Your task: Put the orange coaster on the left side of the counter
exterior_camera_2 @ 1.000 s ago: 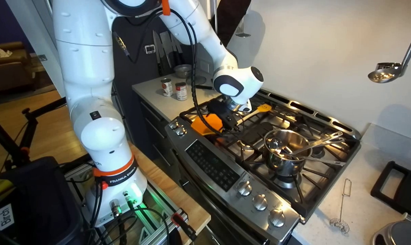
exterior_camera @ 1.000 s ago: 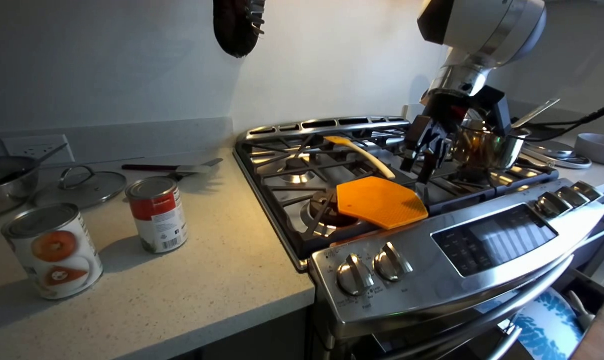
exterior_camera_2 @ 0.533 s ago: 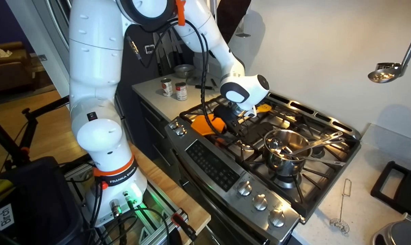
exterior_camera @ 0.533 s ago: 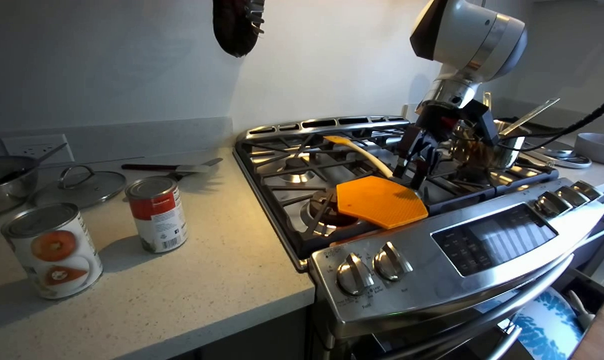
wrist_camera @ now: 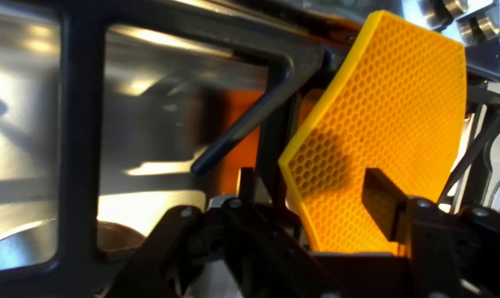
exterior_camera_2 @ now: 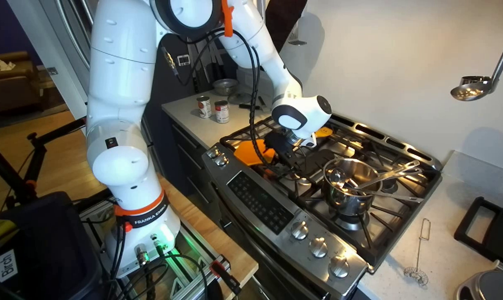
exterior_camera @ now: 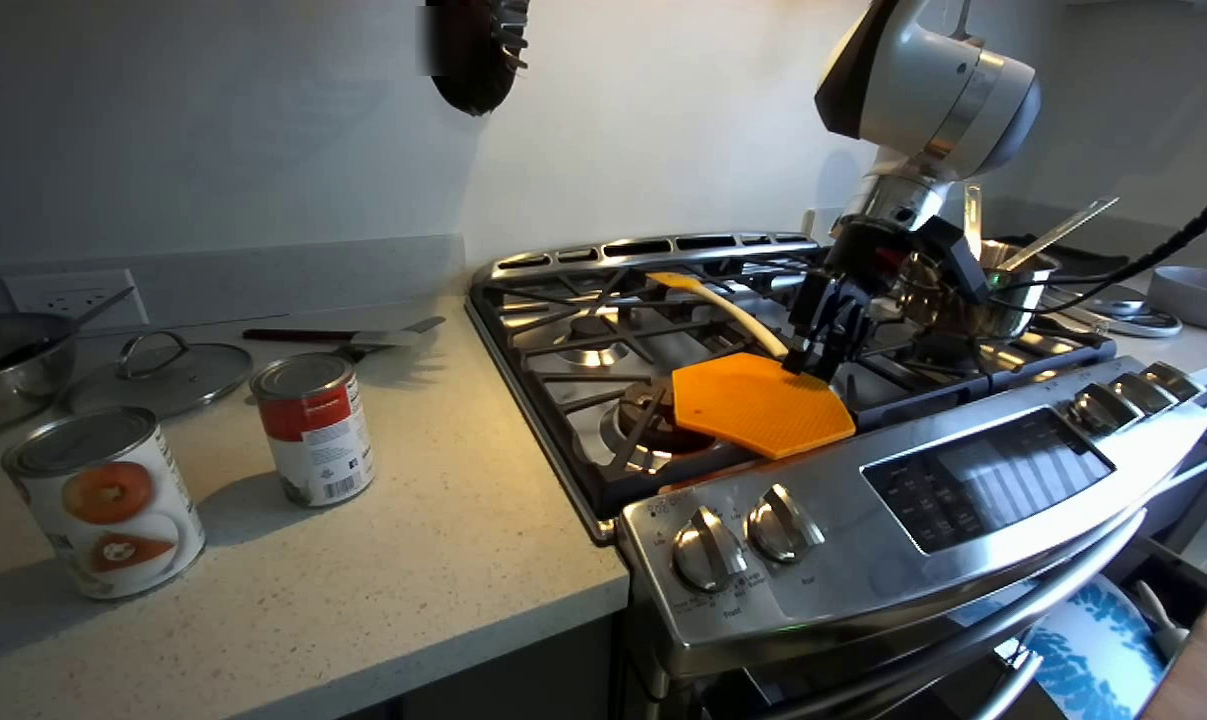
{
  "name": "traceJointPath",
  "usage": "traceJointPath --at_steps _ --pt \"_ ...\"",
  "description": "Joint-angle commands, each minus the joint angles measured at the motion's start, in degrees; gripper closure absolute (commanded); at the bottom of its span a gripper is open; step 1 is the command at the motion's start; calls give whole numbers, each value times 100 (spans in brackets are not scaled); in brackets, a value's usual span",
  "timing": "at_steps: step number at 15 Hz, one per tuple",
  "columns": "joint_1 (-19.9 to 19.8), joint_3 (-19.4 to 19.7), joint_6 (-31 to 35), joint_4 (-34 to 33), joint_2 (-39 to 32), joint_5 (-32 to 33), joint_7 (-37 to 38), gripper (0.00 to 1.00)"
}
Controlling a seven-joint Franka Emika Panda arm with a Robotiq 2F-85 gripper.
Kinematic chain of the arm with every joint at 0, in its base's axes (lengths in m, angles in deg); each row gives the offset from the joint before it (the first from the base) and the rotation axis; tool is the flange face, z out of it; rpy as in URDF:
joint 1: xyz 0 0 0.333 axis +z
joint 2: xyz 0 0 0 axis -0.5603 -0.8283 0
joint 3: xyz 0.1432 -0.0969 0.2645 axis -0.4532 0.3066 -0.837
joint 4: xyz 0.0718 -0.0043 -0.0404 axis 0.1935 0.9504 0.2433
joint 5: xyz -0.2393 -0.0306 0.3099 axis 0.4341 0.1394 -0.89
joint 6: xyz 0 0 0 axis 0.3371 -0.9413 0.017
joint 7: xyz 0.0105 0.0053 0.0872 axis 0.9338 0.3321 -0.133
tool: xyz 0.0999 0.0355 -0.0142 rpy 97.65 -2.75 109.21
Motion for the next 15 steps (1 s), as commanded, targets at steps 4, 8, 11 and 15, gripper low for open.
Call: traceJointPath --at_steps 4,8,11,15 --pt "-119 -147 -418 -81 8 141 77 84" --pt "-120 -101 -592 -115 112 298 186 100" --pt "-119 -142 -912 -60 429 355 81 98" --pt "32 -250 -1360 104 1239 303 -212 98"
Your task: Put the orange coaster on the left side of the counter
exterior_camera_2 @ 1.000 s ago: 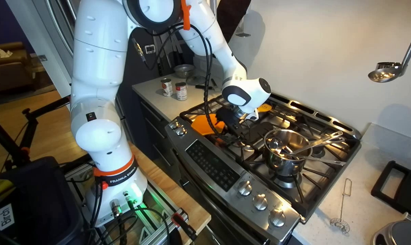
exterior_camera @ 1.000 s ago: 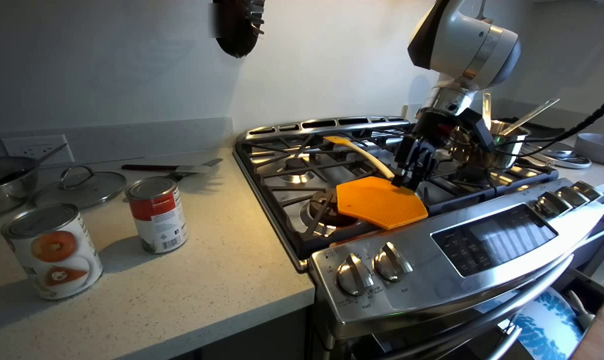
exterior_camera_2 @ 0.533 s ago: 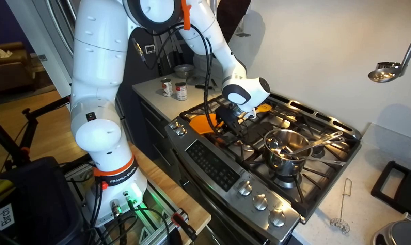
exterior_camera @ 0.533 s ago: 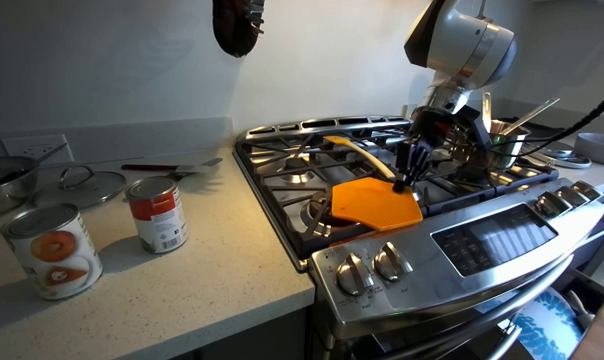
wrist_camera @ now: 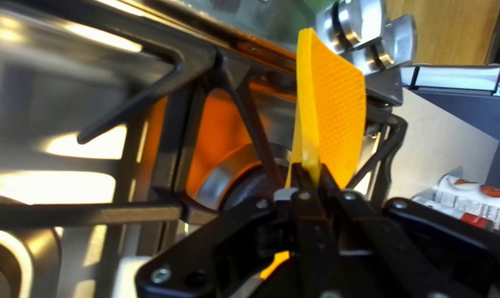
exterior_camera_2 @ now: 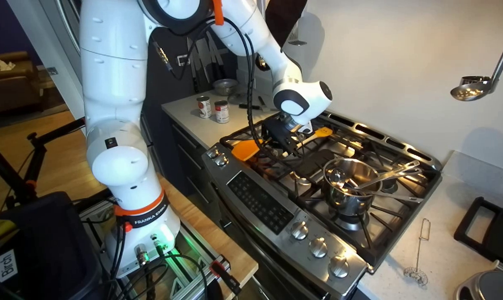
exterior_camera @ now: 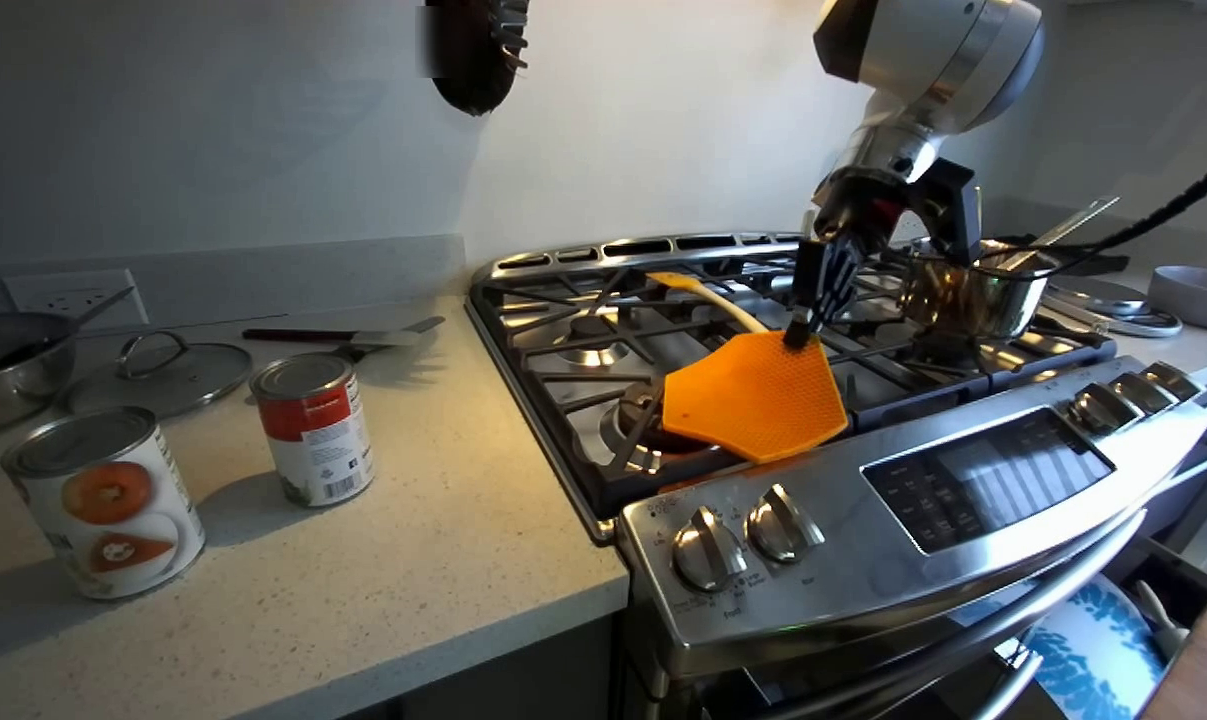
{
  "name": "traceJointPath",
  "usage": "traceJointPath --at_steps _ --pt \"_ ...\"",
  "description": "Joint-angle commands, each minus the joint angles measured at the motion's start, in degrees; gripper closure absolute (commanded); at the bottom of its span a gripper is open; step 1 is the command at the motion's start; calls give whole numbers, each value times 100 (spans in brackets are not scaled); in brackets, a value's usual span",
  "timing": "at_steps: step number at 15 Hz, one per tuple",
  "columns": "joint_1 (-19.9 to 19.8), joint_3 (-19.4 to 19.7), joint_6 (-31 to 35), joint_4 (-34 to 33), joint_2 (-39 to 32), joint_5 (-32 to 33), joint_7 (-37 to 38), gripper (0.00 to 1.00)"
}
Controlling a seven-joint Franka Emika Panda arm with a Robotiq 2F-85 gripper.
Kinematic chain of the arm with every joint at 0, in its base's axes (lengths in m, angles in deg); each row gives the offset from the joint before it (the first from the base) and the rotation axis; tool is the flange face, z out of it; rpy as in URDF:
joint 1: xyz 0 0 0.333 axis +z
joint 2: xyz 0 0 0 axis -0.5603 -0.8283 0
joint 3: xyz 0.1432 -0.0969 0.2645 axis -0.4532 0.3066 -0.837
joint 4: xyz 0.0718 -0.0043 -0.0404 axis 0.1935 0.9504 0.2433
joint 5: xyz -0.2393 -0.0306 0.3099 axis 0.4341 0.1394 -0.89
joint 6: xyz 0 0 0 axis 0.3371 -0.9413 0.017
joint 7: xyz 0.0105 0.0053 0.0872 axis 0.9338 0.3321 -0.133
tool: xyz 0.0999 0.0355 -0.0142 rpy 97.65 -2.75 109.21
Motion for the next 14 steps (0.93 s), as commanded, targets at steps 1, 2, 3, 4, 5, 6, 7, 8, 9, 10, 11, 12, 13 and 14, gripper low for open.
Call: traceJointPath --at_steps 1,2,3,4,5,6,7,8,9,10,11,12,13,14 --pt "161 -139 -288 256 927 49 -203 98" --pt "247 -186 -340 239 1113 21 -228 98" --pt "400 -281 -334 223 1307 6 -218 98" --pt "521 -340 -321 186 1443 -7 -217 98" --pt "689 -450 -309 159 1596 -67 -230 98" --pt "868 -550 -70 165 1711 -122 -220 98" --pt "1055 -669 -71 133 1784 -146 -202 98" --pt "1234 -777 -33 101 1827 -110 -172 98" --pt "1424 -900 56 91 1849 -79 -124 98" --pt "1593 -1014 247 76 1845 -107 -129 98" --pt "1748 -1121 440 42 1798 -79 -96 98" --pt "1891 -1223 564 -17 1704 -43 -51 98" --pt "2026 -1324 734 -51 1574 13 0 98" --pt "2126 -1400 886 -62 1459 53 34 98"
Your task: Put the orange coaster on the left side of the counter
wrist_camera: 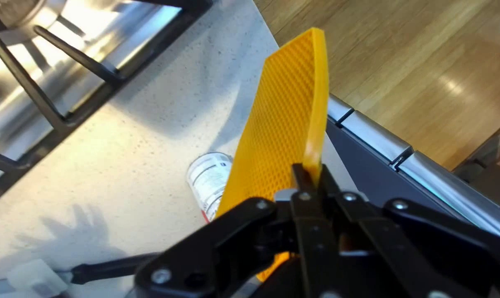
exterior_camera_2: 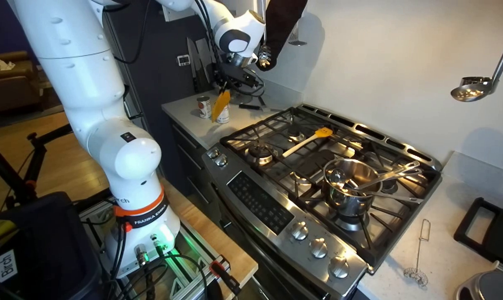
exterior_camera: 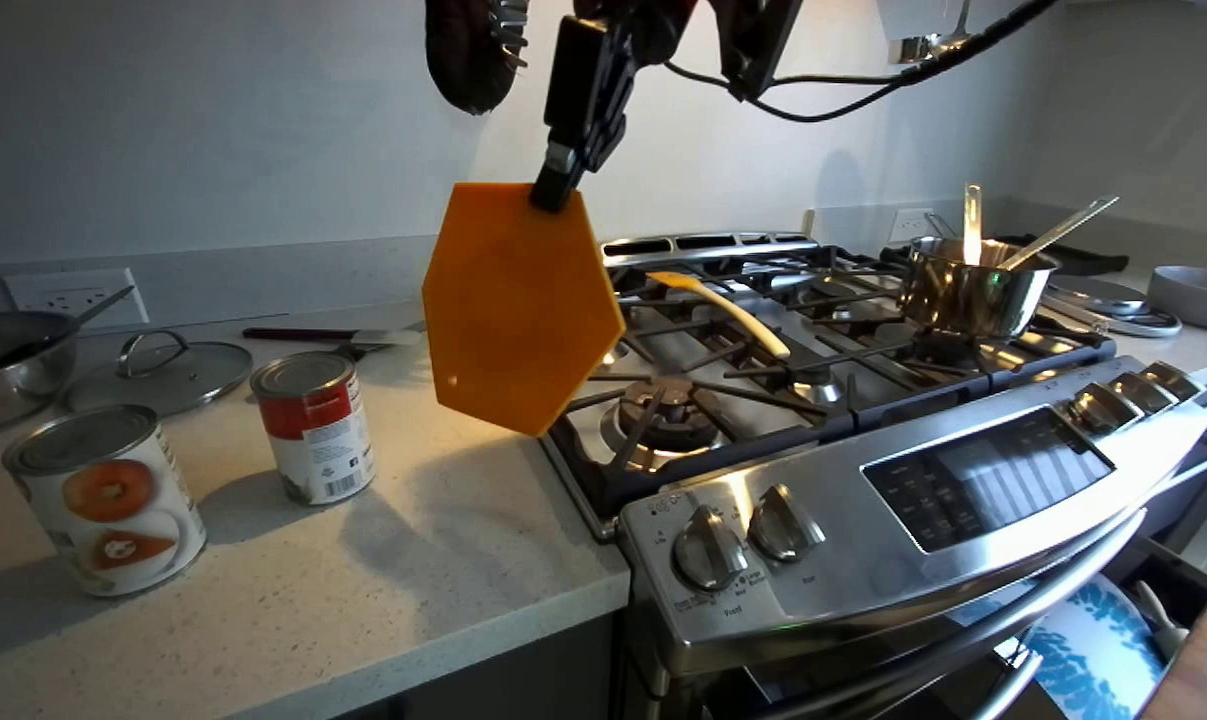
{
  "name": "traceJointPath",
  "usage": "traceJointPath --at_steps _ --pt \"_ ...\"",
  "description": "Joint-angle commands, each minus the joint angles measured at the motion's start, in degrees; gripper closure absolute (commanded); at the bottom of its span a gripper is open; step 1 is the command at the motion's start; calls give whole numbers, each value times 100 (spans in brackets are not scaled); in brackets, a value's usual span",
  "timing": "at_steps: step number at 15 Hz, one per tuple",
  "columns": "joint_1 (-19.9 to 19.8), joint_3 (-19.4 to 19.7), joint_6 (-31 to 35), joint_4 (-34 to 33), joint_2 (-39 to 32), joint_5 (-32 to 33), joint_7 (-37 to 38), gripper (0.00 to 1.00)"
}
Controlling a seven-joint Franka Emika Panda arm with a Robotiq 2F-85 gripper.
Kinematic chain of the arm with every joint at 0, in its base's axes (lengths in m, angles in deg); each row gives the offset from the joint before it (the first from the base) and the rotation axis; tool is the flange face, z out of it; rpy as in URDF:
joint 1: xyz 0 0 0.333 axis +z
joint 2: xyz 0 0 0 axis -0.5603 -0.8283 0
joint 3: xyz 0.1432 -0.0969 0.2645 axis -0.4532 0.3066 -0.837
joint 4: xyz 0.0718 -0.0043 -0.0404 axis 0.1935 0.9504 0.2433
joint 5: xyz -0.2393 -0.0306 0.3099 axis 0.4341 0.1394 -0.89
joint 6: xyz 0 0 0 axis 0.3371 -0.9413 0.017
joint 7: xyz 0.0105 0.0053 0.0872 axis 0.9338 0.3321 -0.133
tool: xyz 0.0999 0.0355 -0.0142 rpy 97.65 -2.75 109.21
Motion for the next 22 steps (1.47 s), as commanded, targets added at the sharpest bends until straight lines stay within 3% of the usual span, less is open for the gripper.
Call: traceJointPath --at_steps 1,8,12,13,20,22 --pt "344 -209 347 -101 -445 161 106 98" --pt "516 -490 179 -197 -1315 823 165 98" --pt "565 -663 181 -316 -1366 1304 105 98" --pt "470 -674 291 -207 -1343 1056 106 94" --pt "512 -724 285 -283 -1344 1201 105 94" --pt "546 -771 292 -341 -1366 1203 18 98"
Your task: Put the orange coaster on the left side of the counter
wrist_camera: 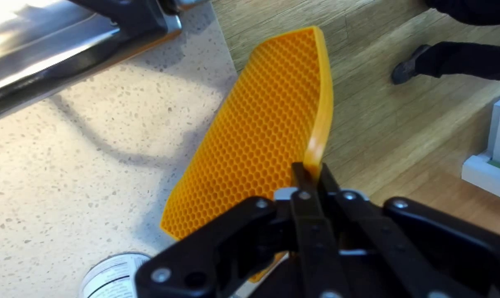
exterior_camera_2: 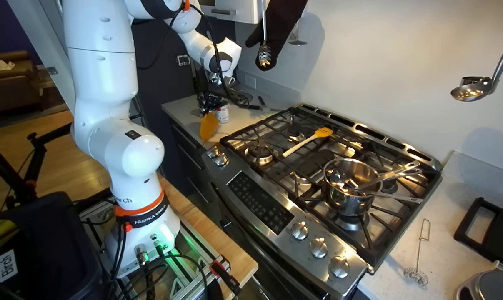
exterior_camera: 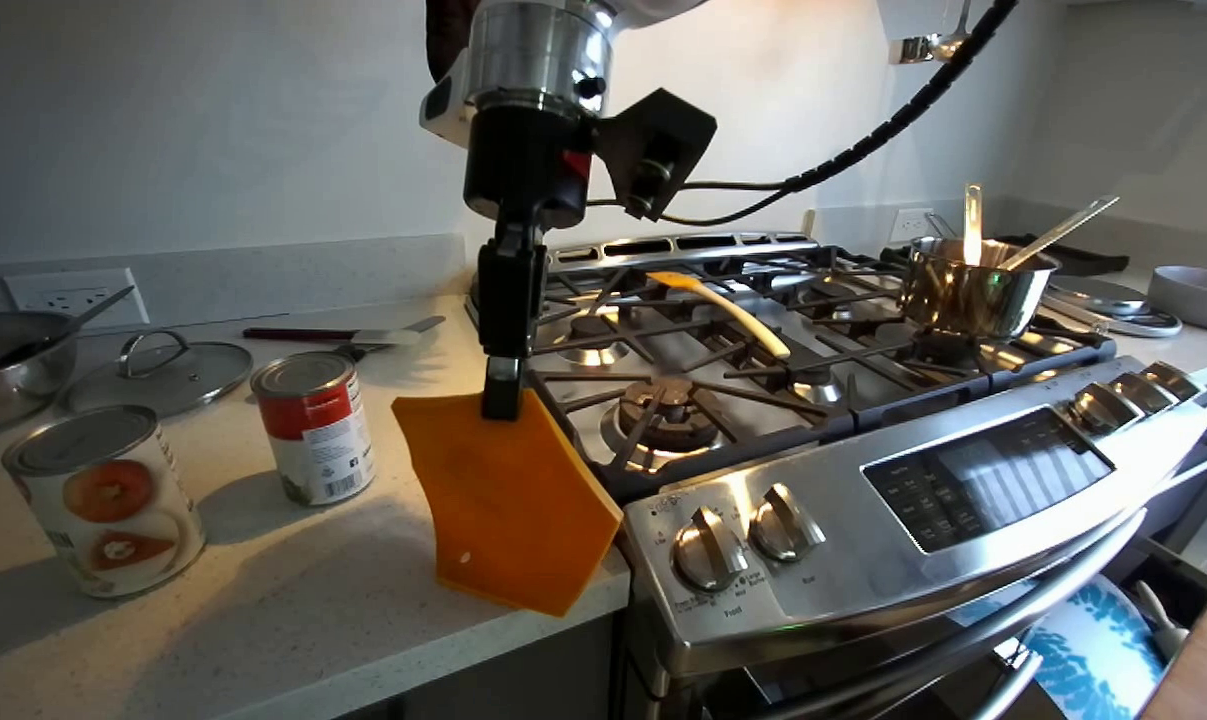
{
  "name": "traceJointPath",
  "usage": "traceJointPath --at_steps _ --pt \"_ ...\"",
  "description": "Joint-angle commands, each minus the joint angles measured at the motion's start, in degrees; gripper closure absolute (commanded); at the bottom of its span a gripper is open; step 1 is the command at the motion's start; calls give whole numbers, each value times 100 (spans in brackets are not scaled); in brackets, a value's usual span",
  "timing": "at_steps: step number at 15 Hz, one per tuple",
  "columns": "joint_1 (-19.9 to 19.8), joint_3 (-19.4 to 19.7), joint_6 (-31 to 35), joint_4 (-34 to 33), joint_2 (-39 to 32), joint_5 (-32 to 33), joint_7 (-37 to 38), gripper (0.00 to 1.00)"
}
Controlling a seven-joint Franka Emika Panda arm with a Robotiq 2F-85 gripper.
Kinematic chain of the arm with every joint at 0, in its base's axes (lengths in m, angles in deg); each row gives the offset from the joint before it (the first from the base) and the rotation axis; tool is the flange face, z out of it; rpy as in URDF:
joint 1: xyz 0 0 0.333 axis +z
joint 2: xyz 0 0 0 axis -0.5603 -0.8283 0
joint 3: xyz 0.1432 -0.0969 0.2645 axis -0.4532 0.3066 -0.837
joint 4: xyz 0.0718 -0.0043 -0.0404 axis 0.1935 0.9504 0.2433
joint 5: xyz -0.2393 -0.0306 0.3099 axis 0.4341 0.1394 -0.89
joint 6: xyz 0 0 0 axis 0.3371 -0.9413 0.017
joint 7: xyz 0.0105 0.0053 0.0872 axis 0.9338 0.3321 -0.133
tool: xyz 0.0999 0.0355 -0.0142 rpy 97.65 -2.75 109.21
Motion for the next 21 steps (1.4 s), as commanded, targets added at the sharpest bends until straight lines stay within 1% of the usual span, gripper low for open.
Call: traceJointPath --at_steps 1,4,7,10,14,19,21 --pt "9 -177 49 -126 -28 -14 -217 98" --pt "46 -371 208 -282 -58 -197 -597 98" --pt "74 -571 76 -445 -95 -416 -966 98" --pt "111 -695 219 -516 -114 -582 -1400 98" --pt "161 -748 456 -700 -349 -640 -1885 98" --pt "105 -696 448 -972 -858 -541 -2017 98" --pt "64 -655 574 -1017 -1016 -489 -2032 98"
